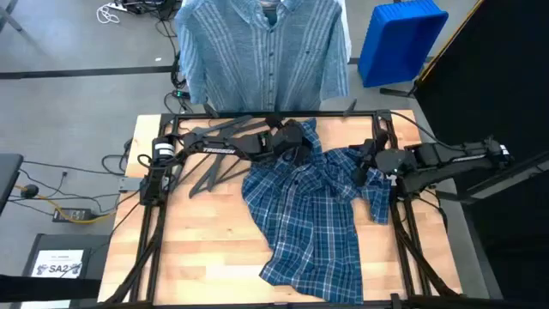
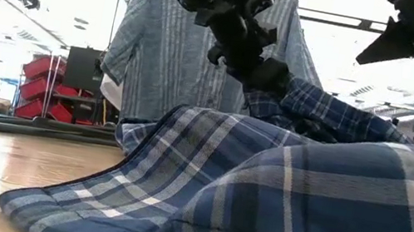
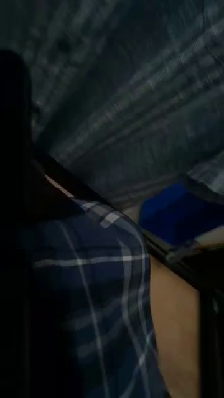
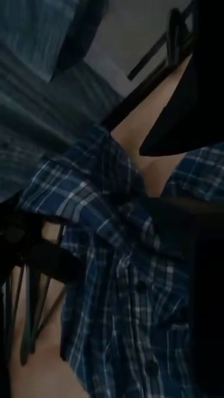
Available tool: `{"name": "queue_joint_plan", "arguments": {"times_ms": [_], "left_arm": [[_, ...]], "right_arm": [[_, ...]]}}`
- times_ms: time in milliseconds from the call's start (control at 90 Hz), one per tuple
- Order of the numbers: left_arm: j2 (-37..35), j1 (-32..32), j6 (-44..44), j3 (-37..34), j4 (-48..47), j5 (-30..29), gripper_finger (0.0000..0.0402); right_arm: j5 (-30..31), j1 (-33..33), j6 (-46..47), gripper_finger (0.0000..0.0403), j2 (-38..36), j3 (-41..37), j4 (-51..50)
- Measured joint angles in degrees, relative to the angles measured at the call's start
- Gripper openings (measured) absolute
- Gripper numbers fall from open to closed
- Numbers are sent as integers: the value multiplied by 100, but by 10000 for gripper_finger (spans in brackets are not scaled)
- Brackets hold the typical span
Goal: Hang clothes
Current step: Insert the black hanger into the blue shirt
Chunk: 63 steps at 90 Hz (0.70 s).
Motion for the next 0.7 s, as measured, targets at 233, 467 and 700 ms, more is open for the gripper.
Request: {"name": "queue_joint_plan", "arguments": {"times_ms": [233,467,700], "left_arm": [[-124,54,-111,-806,1223,595,0],[-678,154,-208,-1413,1530,586,0],[-1246,181,-257,-2164,2249,595,0]], "right_arm": [[193,540,67,78,5,-4,-147],[1215,1327,464,74,-227,-473,-222],[1449,1574,869,77,-827,-1251,380]]}}
